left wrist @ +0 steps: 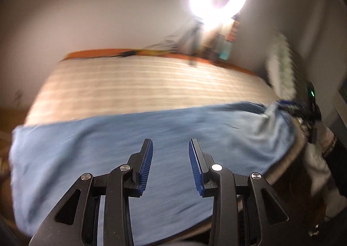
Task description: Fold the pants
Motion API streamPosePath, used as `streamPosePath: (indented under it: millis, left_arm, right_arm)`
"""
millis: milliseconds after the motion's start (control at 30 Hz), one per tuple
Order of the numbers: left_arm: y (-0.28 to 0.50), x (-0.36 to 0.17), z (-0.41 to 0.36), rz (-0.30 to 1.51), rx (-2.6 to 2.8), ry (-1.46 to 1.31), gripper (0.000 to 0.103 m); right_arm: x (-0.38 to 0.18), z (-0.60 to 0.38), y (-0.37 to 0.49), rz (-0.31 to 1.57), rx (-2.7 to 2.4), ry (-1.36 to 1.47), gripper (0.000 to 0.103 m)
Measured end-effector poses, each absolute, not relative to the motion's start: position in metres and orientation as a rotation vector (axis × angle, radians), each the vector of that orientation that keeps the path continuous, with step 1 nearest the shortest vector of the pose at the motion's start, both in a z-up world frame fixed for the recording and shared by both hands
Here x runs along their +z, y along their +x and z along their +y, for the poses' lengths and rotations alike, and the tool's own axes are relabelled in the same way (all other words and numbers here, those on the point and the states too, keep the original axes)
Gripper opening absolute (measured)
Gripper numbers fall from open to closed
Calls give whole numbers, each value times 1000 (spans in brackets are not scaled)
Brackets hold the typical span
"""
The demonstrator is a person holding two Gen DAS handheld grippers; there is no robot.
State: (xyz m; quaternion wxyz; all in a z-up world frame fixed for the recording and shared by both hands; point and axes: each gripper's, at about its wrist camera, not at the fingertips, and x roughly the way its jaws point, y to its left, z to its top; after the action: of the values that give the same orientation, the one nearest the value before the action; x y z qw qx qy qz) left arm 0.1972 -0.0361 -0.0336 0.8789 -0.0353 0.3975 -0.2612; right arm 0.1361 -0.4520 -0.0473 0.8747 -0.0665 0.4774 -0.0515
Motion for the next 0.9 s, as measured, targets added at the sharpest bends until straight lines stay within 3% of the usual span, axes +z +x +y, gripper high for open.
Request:
streamPosePath:
  millis: [267, 333, 400, 500, 567, 833, 867, 900]
  left_arm:
    - [192, -61, 45, 865, -338, -196, 33]
    - [191, -67, 54, 871, -317, -221, 33]
    - [191, -71, 61, 874, -299, -242, 33]
    - [191, -76, 68, 880, -282, -249, 33]
    - [192, -78, 70, 882, -273, -247, 33]
    - [192, -84, 77, 883, -239, -249, 33]
    - [192, -83, 78, 884, -237, -251, 33]
    - [191, -83, 79, 883, -236, -255, 33]
  right_arm:
    - [-84, -442, 168, 1138, -39, -321, 59]
    - [-89, -446, 173, 1158, -36, -346, 54]
    - [-96, -448, 181, 1188, -21, -367, 32]
    - [-97, -453, 189, 1197, -10, -350, 10]
    - [-93, -459, 199, 1171, -44, -366, 5]
    - [-123, -477, 245, 1176, -126, -397, 3]
    - [-122, -478, 244, 1155, -130, -386, 5]
    - [-114, -485, 241, 1128, -143, -329, 16]
